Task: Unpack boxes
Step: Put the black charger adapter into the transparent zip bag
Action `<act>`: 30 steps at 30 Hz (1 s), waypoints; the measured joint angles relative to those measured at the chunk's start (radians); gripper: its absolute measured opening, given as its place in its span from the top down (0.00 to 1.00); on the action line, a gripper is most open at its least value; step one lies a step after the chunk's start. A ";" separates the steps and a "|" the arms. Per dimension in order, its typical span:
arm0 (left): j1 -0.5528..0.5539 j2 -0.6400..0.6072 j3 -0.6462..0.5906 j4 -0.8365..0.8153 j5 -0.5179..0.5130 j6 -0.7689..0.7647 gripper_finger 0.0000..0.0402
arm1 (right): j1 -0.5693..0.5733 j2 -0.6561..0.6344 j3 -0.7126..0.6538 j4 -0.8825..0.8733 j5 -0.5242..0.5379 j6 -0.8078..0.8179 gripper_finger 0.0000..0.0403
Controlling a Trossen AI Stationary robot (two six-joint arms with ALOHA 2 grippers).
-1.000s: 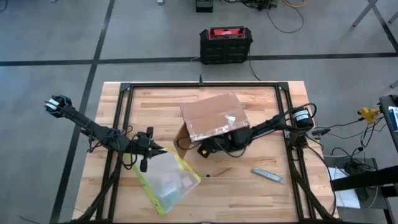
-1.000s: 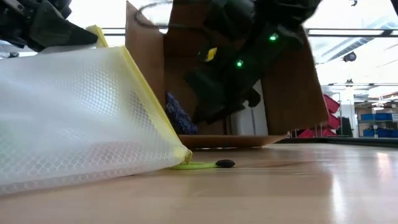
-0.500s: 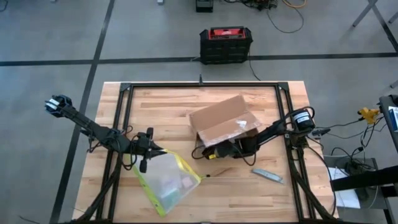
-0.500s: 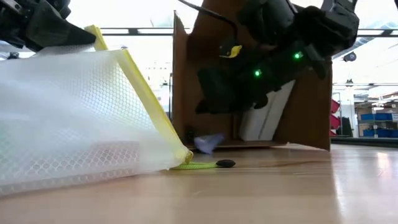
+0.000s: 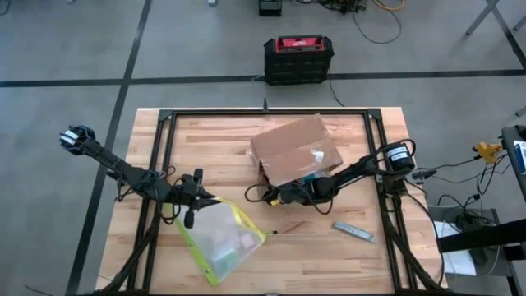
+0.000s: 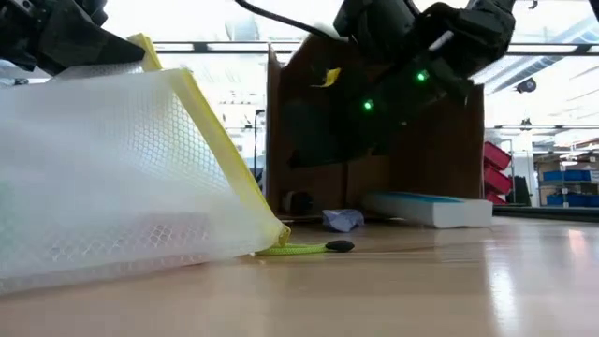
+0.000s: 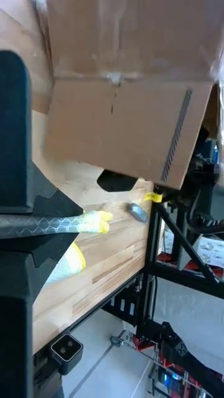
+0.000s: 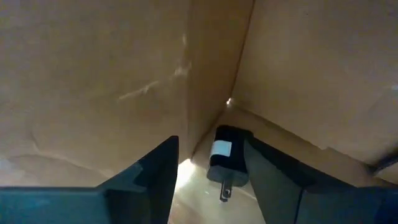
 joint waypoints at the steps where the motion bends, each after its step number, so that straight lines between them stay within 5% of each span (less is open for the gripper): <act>1: 0.000 0.000 0.000 0.000 0.000 0.000 1.00 | -0.003 0.000 0.010 -0.023 0.012 0.001 0.61; 7: 0.000 0.002 0.000 0.005 -0.001 0.000 1.00 | -0.073 0.000 0.034 -0.074 -0.066 0.091 0.65; 19: 0.000 0.005 0.000 0.005 -0.004 0.007 1.00 | -0.095 -0.027 0.114 -0.400 -0.491 0.251 0.57; 26: 0.000 0.019 0.000 0.004 0.014 0.009 1.00 | -0.086 -0.015 0.161 -0.475 -0.404 0.207 0.45; 30: 0.000 0.029 0.000 0.003 0.015 0.010 1.00 | -0.100 0.016 0.145 -0.472 -0.440 0.278 0.44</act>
